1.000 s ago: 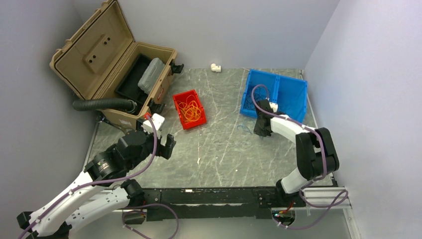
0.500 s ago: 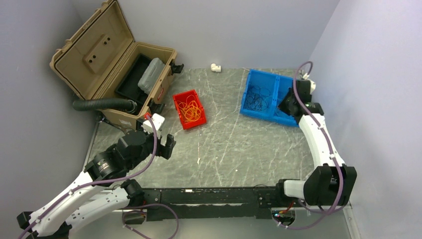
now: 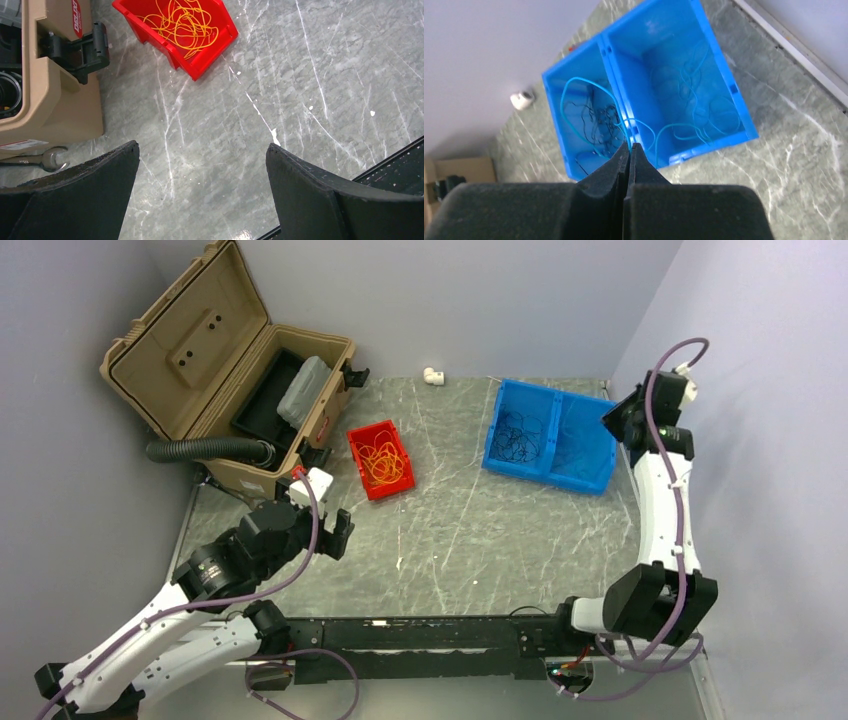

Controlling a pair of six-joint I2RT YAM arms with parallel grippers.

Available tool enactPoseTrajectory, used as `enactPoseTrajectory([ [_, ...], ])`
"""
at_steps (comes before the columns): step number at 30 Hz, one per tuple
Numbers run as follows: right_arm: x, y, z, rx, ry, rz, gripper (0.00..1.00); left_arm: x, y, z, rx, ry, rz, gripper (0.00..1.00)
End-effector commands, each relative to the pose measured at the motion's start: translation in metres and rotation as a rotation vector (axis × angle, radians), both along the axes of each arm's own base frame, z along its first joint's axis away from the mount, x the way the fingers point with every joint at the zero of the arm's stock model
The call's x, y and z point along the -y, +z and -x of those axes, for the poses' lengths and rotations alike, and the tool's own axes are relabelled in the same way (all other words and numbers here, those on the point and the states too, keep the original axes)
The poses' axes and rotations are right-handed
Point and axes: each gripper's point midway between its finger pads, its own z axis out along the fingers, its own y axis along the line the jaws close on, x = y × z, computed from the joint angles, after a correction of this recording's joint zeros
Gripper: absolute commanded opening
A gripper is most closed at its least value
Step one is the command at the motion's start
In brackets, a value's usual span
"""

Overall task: Untangle the cables
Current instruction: Pick up the cable at the center of the board, then place the cable in the bin.

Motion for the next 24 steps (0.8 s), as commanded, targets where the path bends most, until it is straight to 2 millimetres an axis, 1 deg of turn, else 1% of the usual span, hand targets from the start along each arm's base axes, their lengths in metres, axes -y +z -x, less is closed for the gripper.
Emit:
enactPoseTrajectory([
  [1,0.015,0.036,-0.017,0.095,-0.018,-0.059,0.00,0.003,0.003,-0.003,0.019,-0.005,0.008,0.99],
  [4,0.027,0.050,-0.022,0.124,-0.040,-0.073,0.00,0.003,0.003,-0.003,0.020,-0.004,0.008,0.99],
  [6,0.034,0.055,-0.023,0.134,-0.054,-0.077,0.00,0.003,0.003,-0.003,0.019,-0.005,0.006,0.99],
  [8,0.036,0.052,-0.024,0.124,-0.059,-0.080,0.00,0.002,0.003,-0.003,0.020,-0.003,0.007,0.99],
  [10,0.037,0.043,-0.025,0.110,-0.065,-0.091,0.00,0.002,0.003,-0.003,0.020,-0.004,0.007,0.99],
  [13,0.039,0.022,-0.027,0.089,-0.077,-0.115,0.00,0.003,0.003,-0.003,0.020,-0.007,0.009,0.99],
  [15,0.042,0.004,-0.031,0.076,-0.092,-0.122,0.00,0.003,0.003,-0.003,0.019,-0.007,0.008,0.99],
  [18,0.049,-0.032,-0.040,0.007,-0.117,-0.139,0.00,0.004,0.002,-0.003,0.015,-0.008,0.004,0.99],
  [22,0.054,-0.075,-0.047,-0.082,-0.141,-0.163,0.00,0.002,0.002,-0.003,0.019,-0.003,0.005,0.99],
  [23,0.054,-0.083,-0.048,-0.096,-0.144,-0.168,0.05,0.002,0.002,-0.003,0.018,-0.001,0.005,0.99],
  [24,0.055,-0.088,-0.049,-0.103,-0.144,-0.170,0.14,0.002,0.002,-0.003,0.020,-0.001,0.005,0.99],
])
